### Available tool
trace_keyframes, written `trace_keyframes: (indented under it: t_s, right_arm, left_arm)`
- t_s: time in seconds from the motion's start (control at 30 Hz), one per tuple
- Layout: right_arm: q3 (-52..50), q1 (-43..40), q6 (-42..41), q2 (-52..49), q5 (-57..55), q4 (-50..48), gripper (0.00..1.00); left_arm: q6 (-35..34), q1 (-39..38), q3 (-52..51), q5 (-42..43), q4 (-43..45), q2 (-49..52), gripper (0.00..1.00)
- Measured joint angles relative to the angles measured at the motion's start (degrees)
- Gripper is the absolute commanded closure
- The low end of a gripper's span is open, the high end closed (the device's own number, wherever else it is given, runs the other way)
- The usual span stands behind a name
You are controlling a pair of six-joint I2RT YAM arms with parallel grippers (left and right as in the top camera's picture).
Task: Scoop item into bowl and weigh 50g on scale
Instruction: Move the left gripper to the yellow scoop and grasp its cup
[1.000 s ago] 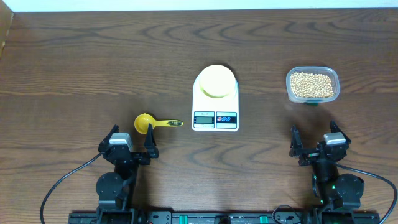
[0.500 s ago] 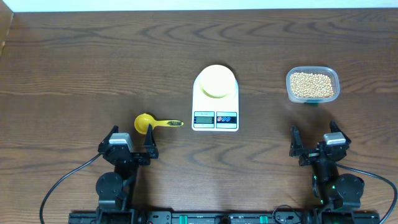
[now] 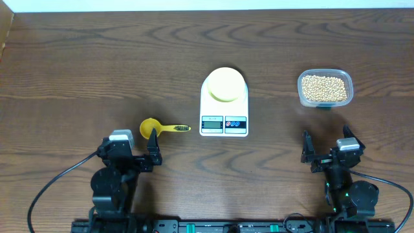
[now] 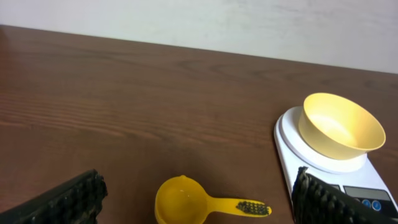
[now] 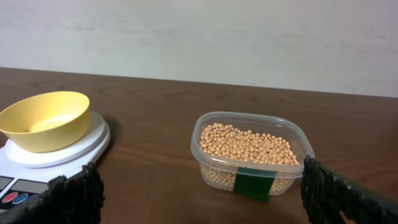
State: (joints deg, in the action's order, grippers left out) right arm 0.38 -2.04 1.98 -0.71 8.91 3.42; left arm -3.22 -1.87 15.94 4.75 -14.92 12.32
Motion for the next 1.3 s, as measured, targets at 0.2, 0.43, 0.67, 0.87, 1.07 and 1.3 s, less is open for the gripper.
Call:
trace_keyframes:
  t_s: [0.2,0.43,0.67,0.87,1.07,1.3]
  right_arm:
    - [0.0,0.0,0.0,0.0,0.02,0.0,0.01]
    - [0.0,0.0,0.0,0.0,0.0,0.0,0.01]
    - [0.0,0.0,0.0,-0.02,0.0,0.0,0.01]
    - [0.0,0.0,0.0,-0.02,0.0,-0.02,0.01]
    - [0.0,0.0,0.0,-0.02,0.0,0.0,0.01]
    - [0.0,0.0,0.0,-0.02,0.0,0.0,0.01]
  left_arm:
    - [0.0,0.0,8.07,0.0,-7.85,6.99,0.02]
    - [0.02,0.0,18.4,0.0,-17.51,14.78,0.02]
    - [0.0,0.0,36.04,0.0,-29.97,28.24,0.02]
    - [0.0,0.17,50.99,4.35,-37.66,39.04,0.02]
    - [0.0,0.15,52.57,13.75,-38.84,42.1,0.02]
    - [0.0,0.15,52.57,20.74,-38.56,44.46,0.01]
